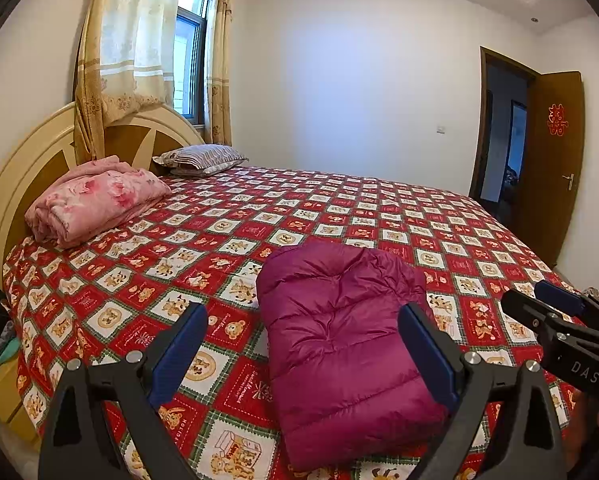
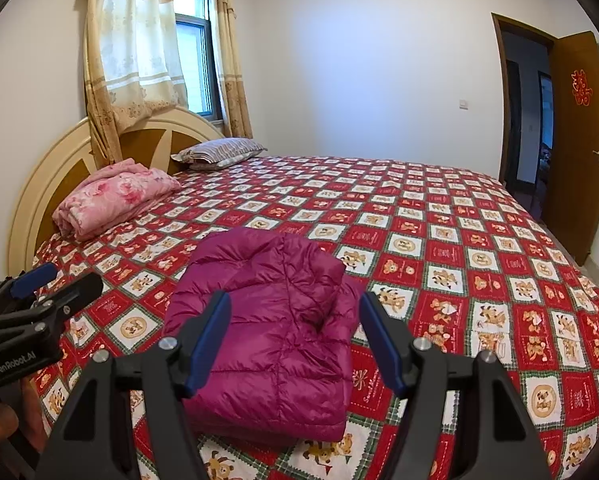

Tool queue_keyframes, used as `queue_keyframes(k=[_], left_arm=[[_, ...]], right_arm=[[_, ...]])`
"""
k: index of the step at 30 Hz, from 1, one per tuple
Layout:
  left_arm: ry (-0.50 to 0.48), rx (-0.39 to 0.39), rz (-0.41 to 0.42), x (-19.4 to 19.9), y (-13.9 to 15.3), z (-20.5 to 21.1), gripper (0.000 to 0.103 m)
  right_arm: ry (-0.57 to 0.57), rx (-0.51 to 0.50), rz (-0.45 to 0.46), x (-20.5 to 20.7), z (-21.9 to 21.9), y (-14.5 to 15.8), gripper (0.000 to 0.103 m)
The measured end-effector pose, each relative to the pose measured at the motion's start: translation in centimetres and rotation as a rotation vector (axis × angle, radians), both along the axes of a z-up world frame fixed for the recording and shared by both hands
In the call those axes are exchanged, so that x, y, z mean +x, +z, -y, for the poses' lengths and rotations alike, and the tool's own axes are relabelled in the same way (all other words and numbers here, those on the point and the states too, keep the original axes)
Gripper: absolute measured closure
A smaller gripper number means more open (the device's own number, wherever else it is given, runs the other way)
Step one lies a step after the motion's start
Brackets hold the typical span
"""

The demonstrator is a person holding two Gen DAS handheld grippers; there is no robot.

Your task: Fold large clothes

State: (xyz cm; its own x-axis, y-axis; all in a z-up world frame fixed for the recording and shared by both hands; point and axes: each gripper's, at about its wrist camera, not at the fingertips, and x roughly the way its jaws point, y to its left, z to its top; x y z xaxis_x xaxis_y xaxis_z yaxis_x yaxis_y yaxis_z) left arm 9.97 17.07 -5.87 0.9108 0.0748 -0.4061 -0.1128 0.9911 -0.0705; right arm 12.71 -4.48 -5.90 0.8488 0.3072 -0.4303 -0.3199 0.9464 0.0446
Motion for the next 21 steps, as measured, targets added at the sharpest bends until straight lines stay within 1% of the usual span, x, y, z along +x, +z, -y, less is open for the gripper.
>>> queue_keyframes(k=[17, 21], left_arm=[[-0.008, 0.005, -0.019, 0.18, -0.54, -0.02, 0.007], [-0.020, -0.017, -0.019, 0.30, -0.50, -0.01, 0.007]], right_arm=[[-0.001, 0.001, -0.005, 0.09, 0.32, -0.82, 0.033], [0.000, 0.000, -0.007, 0.14, 0.34, -0.78, 0.033]])
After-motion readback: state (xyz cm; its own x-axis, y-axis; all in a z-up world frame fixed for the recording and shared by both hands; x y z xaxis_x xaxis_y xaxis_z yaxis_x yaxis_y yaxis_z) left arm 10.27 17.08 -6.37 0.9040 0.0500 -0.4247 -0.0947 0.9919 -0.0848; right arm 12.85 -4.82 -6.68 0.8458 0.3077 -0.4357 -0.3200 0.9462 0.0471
